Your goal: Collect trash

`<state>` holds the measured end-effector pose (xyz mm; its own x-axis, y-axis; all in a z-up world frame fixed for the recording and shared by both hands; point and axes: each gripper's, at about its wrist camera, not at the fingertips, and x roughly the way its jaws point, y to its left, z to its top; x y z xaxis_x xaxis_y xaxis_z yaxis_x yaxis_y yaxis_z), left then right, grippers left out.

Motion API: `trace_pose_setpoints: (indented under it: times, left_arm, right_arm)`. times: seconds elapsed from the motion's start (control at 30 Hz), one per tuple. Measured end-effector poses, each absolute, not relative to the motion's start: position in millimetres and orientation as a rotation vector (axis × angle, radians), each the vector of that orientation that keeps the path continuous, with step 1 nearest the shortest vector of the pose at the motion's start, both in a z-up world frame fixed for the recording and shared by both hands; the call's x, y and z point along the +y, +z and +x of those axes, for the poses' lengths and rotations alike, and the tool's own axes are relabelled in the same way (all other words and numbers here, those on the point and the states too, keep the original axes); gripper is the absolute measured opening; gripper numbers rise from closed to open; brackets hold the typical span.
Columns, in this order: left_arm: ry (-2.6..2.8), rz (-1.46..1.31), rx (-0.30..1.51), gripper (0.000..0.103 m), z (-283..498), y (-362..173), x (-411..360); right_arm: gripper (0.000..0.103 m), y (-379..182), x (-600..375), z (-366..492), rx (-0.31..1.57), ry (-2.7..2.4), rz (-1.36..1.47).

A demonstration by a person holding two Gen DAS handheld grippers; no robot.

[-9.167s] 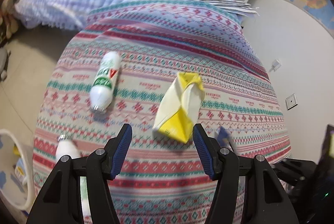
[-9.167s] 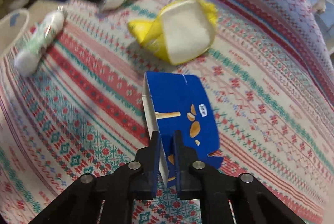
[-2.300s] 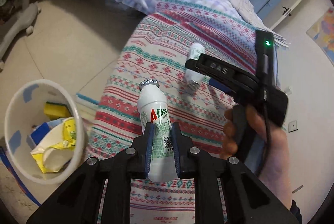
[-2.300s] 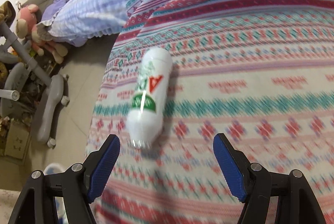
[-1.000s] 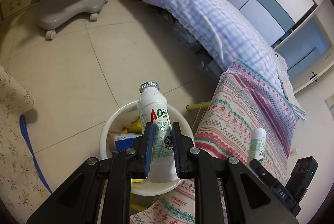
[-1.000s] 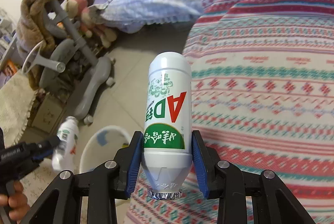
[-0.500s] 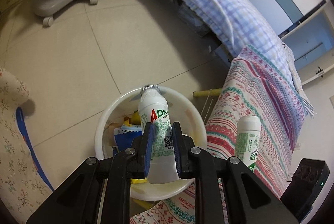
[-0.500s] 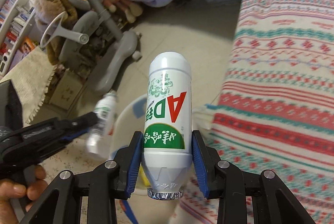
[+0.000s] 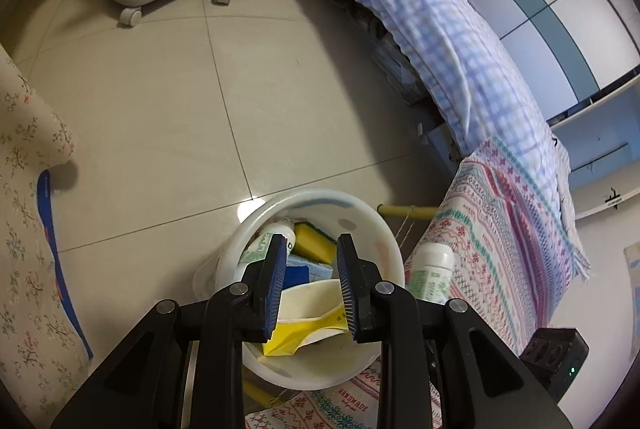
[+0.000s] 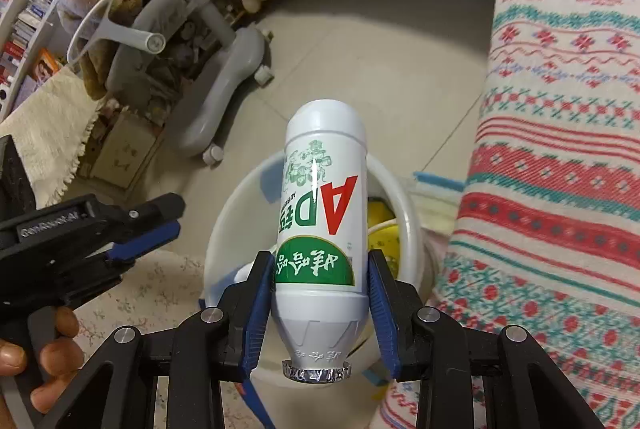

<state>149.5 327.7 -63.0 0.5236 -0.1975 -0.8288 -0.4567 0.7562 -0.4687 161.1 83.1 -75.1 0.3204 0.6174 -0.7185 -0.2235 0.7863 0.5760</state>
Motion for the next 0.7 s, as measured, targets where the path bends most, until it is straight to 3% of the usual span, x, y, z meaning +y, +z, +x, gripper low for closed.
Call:
trace_pose_setpoints:
  times: [0.23, 0.33, 0.7]
  left_arm:
    - [0.154, -0.748, 1.024, 0.028, 145.5, -58.4, 325.6]
    - [0.143, -0.714, 1.023, 0.028, 142.2, -52.2, 318.4]
    - [0.178, -0.538, 1.034, 0.028, 117.1, -30.4, 291.1]
  right_arm:
    - [0.042, -77.3, 102.6, 171.1, 1.148, 0.55, 0.436]
    - [0.052, -78.4, 122.0, 170.8, 1.177, 0.563, 0.376]
    - [0.052, -75.8, 95.5, 132.1, 1.138, 0.558, 0.247]
